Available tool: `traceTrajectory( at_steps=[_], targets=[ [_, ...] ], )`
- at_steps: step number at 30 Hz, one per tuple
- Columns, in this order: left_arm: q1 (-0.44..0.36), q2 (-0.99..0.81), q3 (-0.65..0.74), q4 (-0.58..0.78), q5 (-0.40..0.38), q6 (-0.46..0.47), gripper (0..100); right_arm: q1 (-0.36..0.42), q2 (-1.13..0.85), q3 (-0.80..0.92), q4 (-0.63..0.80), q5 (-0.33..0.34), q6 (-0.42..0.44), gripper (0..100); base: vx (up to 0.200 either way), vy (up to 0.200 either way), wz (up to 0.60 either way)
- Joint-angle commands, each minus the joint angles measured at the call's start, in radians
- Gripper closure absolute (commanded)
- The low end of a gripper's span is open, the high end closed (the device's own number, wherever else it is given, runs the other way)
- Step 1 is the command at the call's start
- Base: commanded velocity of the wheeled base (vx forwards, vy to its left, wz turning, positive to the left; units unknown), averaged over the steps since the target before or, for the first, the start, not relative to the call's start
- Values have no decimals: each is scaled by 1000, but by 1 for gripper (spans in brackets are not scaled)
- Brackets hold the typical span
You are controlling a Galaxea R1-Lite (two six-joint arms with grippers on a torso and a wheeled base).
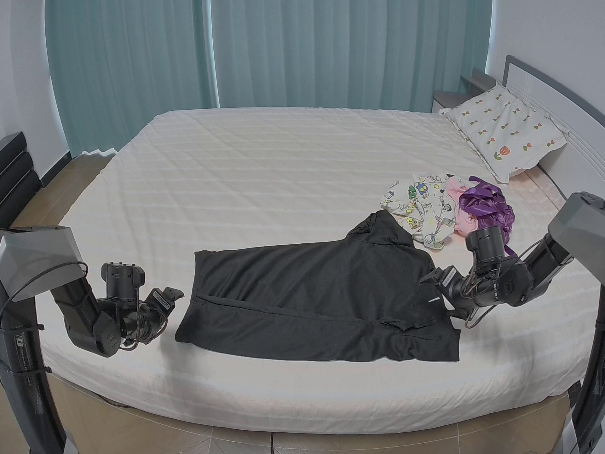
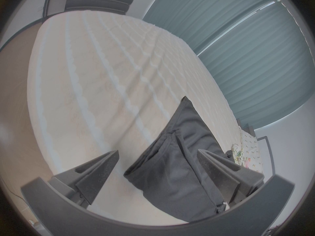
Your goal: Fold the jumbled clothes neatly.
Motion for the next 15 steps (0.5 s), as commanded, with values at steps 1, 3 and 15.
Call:
traceTrajectory(
  at_steps=[1,3,15],
  targets=[
    [-1,-19,61,-2,-51,-54,0,61,142,-18,-73,-73,35,0,0,0,0],
    [-1,-12,64,-11,-50,-53,0,64,171,-22,-99,-99,33,0,0,0,0],
    [-1,-6,102,-76,-51,-53,0,71,196,-55,-104,-133,35,0,0,0,0]
  ],
)
